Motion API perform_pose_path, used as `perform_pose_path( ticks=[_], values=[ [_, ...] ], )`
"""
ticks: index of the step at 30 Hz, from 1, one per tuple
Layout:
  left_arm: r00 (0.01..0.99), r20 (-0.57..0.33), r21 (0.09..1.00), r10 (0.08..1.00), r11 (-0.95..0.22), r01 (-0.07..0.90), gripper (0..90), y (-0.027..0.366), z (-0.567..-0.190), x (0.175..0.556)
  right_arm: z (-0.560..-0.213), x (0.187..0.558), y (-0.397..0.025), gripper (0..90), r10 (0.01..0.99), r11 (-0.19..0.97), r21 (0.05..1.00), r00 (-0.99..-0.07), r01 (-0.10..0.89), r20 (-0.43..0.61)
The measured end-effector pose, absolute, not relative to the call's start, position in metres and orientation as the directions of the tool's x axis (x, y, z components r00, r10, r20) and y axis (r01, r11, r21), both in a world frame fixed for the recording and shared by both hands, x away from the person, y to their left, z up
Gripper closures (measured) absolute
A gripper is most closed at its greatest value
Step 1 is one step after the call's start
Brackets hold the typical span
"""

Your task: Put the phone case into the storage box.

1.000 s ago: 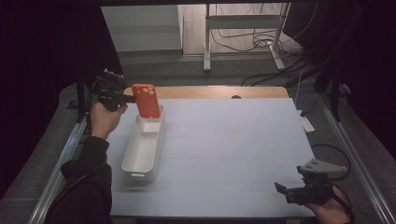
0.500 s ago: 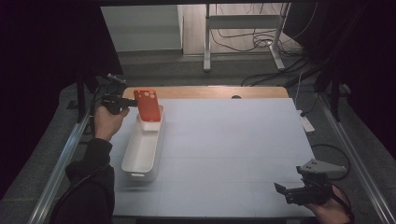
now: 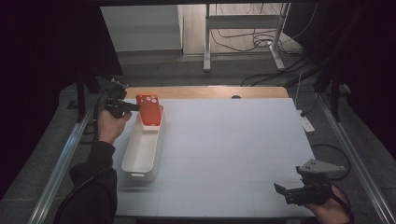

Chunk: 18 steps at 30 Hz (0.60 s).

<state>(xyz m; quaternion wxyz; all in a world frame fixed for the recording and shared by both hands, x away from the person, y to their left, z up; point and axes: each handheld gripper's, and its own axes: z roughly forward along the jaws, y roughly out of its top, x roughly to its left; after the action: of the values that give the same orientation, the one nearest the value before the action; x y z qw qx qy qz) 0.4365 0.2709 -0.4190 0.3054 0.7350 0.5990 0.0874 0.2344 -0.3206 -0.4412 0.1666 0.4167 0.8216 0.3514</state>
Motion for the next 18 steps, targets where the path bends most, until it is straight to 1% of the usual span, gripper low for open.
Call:
perform_pose_path(
  ticks=[18],
  values=[
    [0.248,-0.252,0.529,0.935,-0.082,0.845,88.9,0.268,-0.440,0.443,-0.441,0.235,-0.321,0.0,0.801,0.409,0.713,-0.598,0.570,0.018]
  ],
)
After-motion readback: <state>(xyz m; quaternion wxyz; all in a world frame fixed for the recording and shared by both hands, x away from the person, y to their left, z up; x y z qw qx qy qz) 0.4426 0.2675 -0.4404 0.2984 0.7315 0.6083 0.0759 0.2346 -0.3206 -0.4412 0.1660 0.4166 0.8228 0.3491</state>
